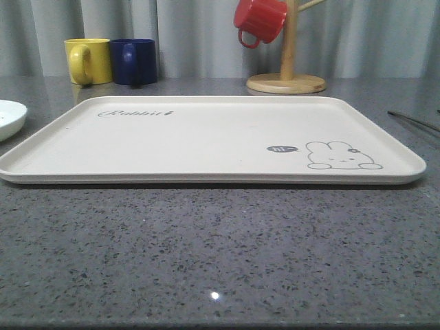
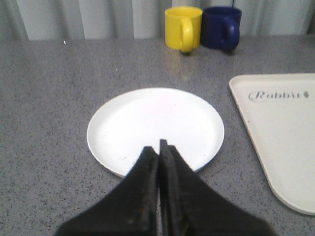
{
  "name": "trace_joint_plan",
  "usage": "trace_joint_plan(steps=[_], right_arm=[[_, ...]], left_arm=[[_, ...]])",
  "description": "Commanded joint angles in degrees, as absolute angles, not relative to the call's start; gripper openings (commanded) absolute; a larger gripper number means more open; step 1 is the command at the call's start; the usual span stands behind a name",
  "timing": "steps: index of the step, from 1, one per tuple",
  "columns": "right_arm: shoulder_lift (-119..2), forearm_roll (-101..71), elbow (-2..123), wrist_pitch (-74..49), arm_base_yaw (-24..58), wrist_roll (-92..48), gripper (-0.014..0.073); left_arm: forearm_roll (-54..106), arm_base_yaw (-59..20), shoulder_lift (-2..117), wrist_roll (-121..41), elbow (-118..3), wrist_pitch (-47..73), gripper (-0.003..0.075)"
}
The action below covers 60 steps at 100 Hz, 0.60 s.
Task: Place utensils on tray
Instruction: 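Move the left gripper down over the white plate, then grasp the white plate rim with the left gripper and lift it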
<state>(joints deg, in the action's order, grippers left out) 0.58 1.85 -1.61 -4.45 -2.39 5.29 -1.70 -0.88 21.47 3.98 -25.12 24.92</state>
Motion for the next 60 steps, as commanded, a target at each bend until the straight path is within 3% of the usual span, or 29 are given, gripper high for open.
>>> trace_joint_plan(steps=[1, 7, 22, 29, 42, 60], right_arm=[[1.7, 1.7, -1.6, 0.3, -2.7, 4.8, -0.0069], [1.7, 1.7, -1.6, 0.3, -2.7, 4.8, -0.0069], [1.7, 1.7, -1.6, 0.3, -2.7, 4.8, -0.0069], [1.7, 1.7, -1.6, 0.3, -2.7, 4.8, -0.0069], [1.7, 1.7, -1.6, 0.3, -2.7, 4.8, -0.0069], [1.7, 1.7, -1.6, 0.3, -2.7, 4.8, -0.0069]], left_arm=[[-1.7, -0.8, 28.7, 4.4, -29.9, 22.8, 0.0004], [-1.3, -0.8, 33.8, 4.4, -32.3, 22.9, 0.0069], [-1.3, -0.8, 45.1, 4.4, -38.3, 23.0, 0.0351], [-1.3, -0.6, 49.8, 4.4, -42.0, 23.2, 0.0427], [-0.9, 2.2, 58.8, 4.4, -49.1, 27.1, 0.0430], [2.0, 9.3, 70.1, 4.4, -61.0, 41.7, 0.0430]])
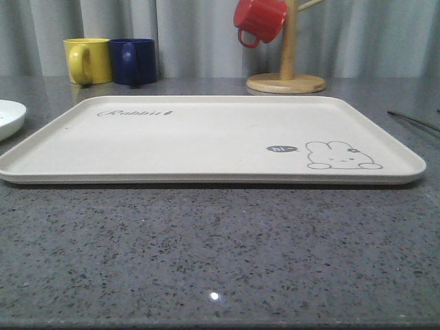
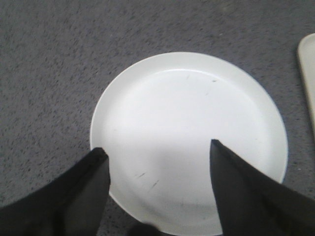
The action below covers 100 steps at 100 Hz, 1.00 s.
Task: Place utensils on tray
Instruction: 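Grasp the white plate rim with the left gripper and lift it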
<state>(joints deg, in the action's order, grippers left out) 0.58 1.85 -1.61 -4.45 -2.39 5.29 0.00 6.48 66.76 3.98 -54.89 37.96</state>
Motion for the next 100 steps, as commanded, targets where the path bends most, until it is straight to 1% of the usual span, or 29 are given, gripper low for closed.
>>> trace_joint_plan(steps=[1, 9, 23, 45, 59, 65, 71, 72, 75, 79, 81, 86, 92, 93, 98, 100], right_arm=[[1.7, 1.7, -1.6, 0.3, -2.7, 4.8, -0.0069], [1.7, 1.7, -1.6, 0.3, -2.7, 4.8, -0.0069], [1.7, 1.7, -1.6, 0.3, -2.7, 4.8, -0.0069], [1.7, 1.7, -1.6, 0.3, -2.7, 4.8, -0.0069], [1.7, 1.7, -1.6, 0.3, -2.7, 4.8, -0.0069], [1.7, 1.7, -1.6, 0.3, -2.7, 4.8, -0.0069], [1.7, 1.7, -1.6, 0.3, -2.7, 4.8, -0.0069], [1.7, 1.7, -1.6, 0.3, -2.7, 4.8, -0.0069], [1.7, 1.7, -1.6, 0.3, -2.7, 4.8, -0.0069], [1.7, 1.7, -1.6, 0.3, -2.7, 4.8, -0.0069], [1.7, 1.7, -1.6, 0.3, -2.7, 4.8, -0.0069], [1.7, 1.7, -1.6, 0.3, -2.7, 4.8, -0.0069], [1.7, 1.7, -1.6, 0.3, -2.7, 4.8, -0.0069], [1.7, 1.7, -1.6, 0.3, -2.7, 4.8, -0.0069], [1.7, 1.7, -1.6, 0.3, -2.7, 4.8, -0.0069], [1.7, 1.7, -1.6, 0.3, -2.7, 4.8, -0.0069]], left_arm=[[2.1, 9.9, 71.0, 4.4, -61.9, 42.3, 0.0430], [2.9, 12.4, 75.7, 4.4, -66.1, 48.8, 0.0430], [3.0, 15.3, 83.1, 4.4, -71.9, 55.8, 0.0430], [3.0, 16.4, 91.5, 4.4, -75.5, 57.8, 0.0430], [3.7, 16.4, 94.3, 4.4, -76.6, 59.3, 0.0428], [3.7, 16.4, 94.8, 4.4, -76.6, 59.4, 0.0414], [3.7, 16.4, 95.3, 4.4, -76.6, 59.4, 0.0377], [3.7, 16.4, 95.3, 4.4, -76.6, 59.4, 0.0358], [3.7, 16.4, 95.4, 4.4, -76.6, 59.4, 0.0334], [3.7, 16.4, 95.4, 4.4, -76.6, 59.4, 0.0269], [3.9, 16.4, 95.4, 4.4, -76.6, 59.4, 0.0249], [4.2, 16.4, 95.4, 4.4, -76.6, 59.4, 0.0160], [4.4, 16.4, 95.4, 4.4, -76.6, 59.3, 0.0083], [4.4, 16.4, 95.4, 4.4, -76.6, 59.3, 0.0050], [4.5, 16.4, 95.4, 4.4, -76.6, 59.1, -0.0022], [4.5, 16.4, 95.4, 4.4, -76.6, 59.1, -0.0018]])
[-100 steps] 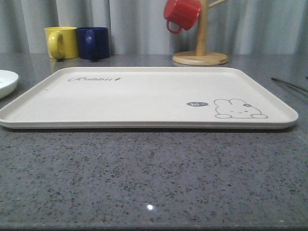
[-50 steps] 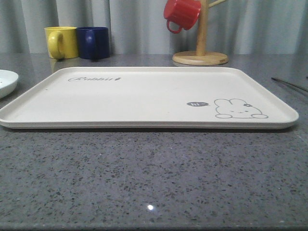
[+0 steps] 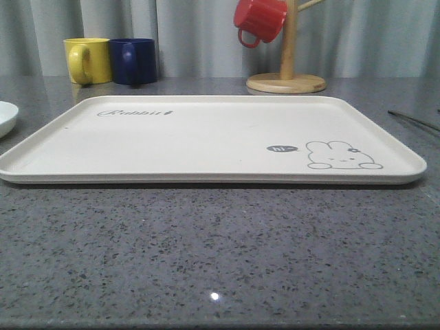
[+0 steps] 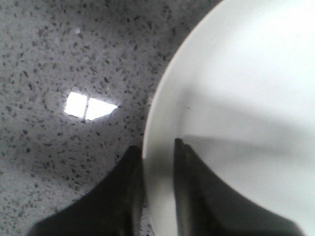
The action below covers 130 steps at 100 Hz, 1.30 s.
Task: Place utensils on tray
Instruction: 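Grasp the white plate rim with the left gripper and lift it, then lower the plate onto the tray and open the left gripper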
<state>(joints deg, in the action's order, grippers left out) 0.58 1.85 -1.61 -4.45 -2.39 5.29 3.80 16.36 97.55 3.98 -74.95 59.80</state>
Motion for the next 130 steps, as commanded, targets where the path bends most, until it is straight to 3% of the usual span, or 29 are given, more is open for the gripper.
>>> trace_joint_plan(steps=[1, 33, 66, 105, 130], right_arm=[[1.7, 1.7, -1.6, 0.3, -2.7, 4.8, -0.0069], [1.7, 1.7, -1.6, 0.3, -2.7, 4.8, -0.0069], [1.7, 1.7, -1.6, 0.3, -2.7, 4.8, -0.0069], [1.7, 1.7, -1.6, 0.3, -2.7, 4.8, -0.0069], [1.7, 1.7, -1.6, 0.3, -2.7, 4.8, -0.0069]], left_arm=[[4.5, 16.4, 95.4, 4.4, -76.6, 59.1, -0.0018], [11.4, 16.4, 93.4, 2.4, -84.2, 60.8, -0.0019], [40.1, 14.4, 89.7, -14.1, -88.5, 59.5, -0.0019], [37.4, -2.8, 93.6, -17.8, -88.4, 59.8, -0.0019], [32.7, -7.2, 99.1, -17.8, -88.4, 60.1, -0.0019]])
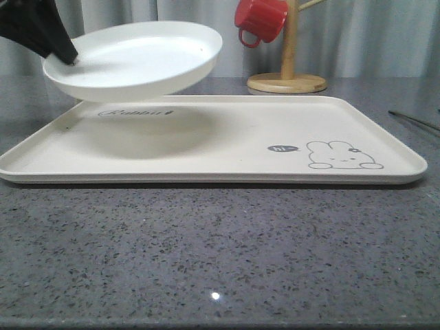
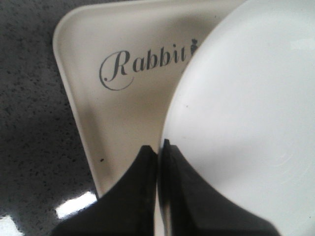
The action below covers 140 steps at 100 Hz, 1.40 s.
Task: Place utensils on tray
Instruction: 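Lower the plate onto the tray and open the left gripper, then withdraw the left gripper and move the right gripper to the fork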
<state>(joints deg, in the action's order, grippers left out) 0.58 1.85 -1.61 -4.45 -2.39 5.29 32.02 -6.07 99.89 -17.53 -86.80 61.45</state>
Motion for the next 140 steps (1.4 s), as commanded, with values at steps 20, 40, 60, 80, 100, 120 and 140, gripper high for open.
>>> trace_joint_plan(steps=[20, 40, 60, 80, 100, 120, 140], right_arm=[[1.7, 1.7, -1.6, 0.3, -2.7, 4.8, -0.0069], [1.7, 1.7, -1.6, 0.3, -2.7, 4.8, -0.0069], [1.7, 1.7, -1.6, 0.3, -2.7, 4.8, -0.0069], [1.7, 1.7, -1.6, 0.3, -2.7, 4.8, -0.0069], [1.7, 1.7, -1.6, 0.3, -2.7, 4.8, -0.0069], [1.7, 1.7, -1.6, 0.3, -2.7, 4.8, -0.0069], [1.7, 1.7, -1.6, 0.3, -2.7, 4.8, -0.0069]], left_arm=[[32.6, -7.3, 102.6, -17.8, -88.4, 59.6, -0.0018], [32.3, -7.3, 103.0, -18.5, -88.5, 58.5, 0.0010], [32.3, -7.2, 103.0, -18.6, -88.5, 57.1, 0.0260], [29.9, -7.2, 101.2, -18.6, -89.0, 54.7, 0.0262], [19.7, -7.2, 94.1, -14.8, -89.0, 48.4, -0.0022], [9.1, -7.2, 86.0, -8.5, -86.4, 46.0, -0.0020], [4.2, -7.2, 74.5, -4.6, -74.8, 39.0, -0.0020]])
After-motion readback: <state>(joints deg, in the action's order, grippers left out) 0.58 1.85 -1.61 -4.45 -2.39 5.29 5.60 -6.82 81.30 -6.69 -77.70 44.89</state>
